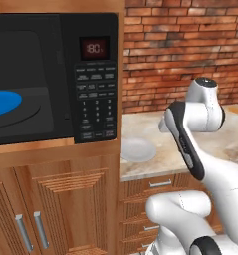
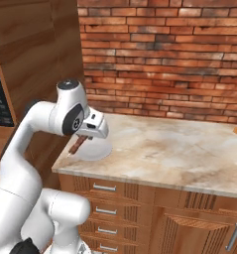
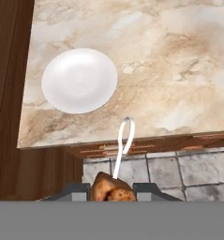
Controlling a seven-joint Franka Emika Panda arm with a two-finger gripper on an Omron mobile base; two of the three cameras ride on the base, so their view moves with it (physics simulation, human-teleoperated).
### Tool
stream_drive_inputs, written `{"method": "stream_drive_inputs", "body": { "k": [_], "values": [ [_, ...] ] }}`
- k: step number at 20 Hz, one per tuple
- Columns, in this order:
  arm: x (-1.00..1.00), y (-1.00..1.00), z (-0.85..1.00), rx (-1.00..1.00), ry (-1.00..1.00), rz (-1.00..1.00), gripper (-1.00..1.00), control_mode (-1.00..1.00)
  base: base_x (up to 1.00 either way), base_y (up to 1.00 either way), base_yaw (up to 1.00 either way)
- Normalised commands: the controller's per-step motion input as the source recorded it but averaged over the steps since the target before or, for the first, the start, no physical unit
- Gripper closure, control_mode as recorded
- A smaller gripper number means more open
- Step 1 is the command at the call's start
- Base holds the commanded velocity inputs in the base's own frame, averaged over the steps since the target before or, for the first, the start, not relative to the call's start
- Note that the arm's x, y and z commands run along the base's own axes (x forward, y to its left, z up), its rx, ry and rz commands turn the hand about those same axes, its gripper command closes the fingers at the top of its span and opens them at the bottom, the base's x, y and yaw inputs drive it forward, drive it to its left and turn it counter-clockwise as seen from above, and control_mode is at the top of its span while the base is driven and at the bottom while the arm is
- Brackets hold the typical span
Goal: Pick the kebab skewer from the counter and place it in the microwave. Then turn on the microwave.
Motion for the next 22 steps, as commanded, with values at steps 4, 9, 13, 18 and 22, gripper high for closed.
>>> {"method": "stream_drive_inputs", "body": {
  "k": [4,9,13,18,22],
  "values": [
    [-0.69,-0.03,0.42,0.0,0.0,0.0,1.0,-1.0,0.0,0.0,0.0],
    [-0.6,-0.01,0.41,0.0,0.0,0.0,1.0,-1.0,0.0,0.0,0.0],
    [-0.69,-0.01,0.44,0.0,0.0,0.0,1.0,-1.0,0.0,0.0,0.0],
    [-0.65,0.0,0.43,0.0,0.0,0.0,1.0,-1.0,0.0,0.0,0.0],
    [-0.5,0.0,0.34,0.0,0.0,0.0,1.0,-1.0,0.0,0.0,0.0]
  ]
}}
